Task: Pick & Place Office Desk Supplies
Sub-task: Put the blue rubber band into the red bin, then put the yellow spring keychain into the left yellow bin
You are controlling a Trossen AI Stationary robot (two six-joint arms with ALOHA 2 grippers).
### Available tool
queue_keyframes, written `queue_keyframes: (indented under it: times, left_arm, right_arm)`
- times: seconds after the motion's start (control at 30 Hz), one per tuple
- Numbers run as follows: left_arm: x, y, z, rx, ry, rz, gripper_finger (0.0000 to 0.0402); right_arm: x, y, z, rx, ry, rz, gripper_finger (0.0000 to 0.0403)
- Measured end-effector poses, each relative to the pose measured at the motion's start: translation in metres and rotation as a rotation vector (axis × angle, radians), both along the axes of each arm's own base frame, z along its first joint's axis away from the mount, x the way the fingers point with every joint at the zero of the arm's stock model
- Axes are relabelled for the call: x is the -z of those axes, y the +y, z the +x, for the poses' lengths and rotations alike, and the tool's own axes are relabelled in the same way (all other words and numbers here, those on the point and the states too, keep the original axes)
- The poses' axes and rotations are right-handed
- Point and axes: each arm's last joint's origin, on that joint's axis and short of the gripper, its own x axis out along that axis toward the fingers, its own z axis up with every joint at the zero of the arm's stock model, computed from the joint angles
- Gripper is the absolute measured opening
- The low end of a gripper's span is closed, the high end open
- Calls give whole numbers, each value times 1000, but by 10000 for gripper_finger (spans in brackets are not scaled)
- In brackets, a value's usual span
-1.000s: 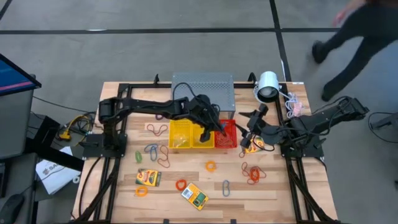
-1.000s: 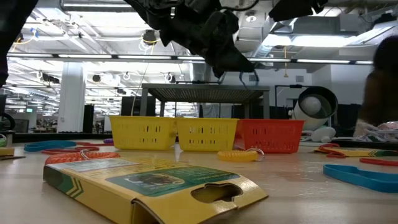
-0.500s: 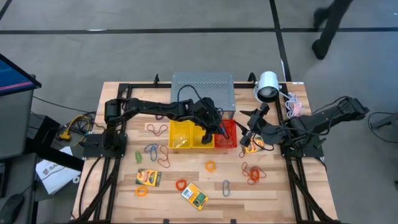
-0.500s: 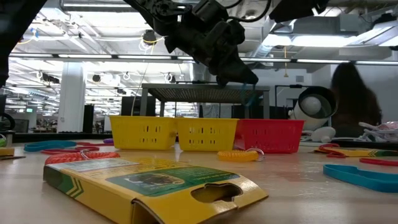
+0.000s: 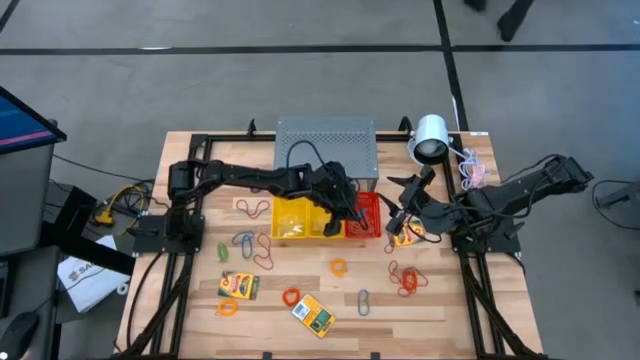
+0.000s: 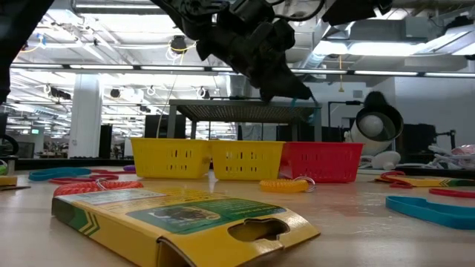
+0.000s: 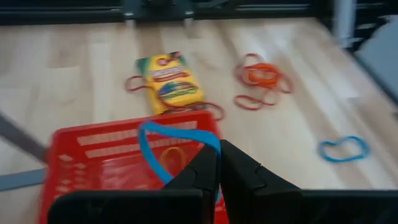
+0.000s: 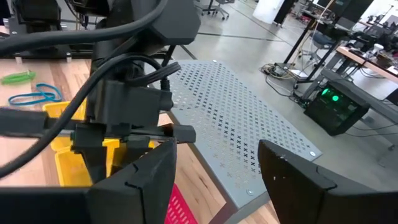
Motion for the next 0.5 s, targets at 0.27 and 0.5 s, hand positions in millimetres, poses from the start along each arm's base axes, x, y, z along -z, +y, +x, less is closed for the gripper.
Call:
queue_keyframes:
  times: [0.27, 0.5]
  left_arm:
    - [-2, -1, 2, -45, -22, 33, 46]
    - [-4, -1, 3, -60, -43, 21, 125]
  right_arm:
    - [0, 0, 0, 1, -3, 4, 218]
    - [0, 0, 0, 2, -4, 4, 218]
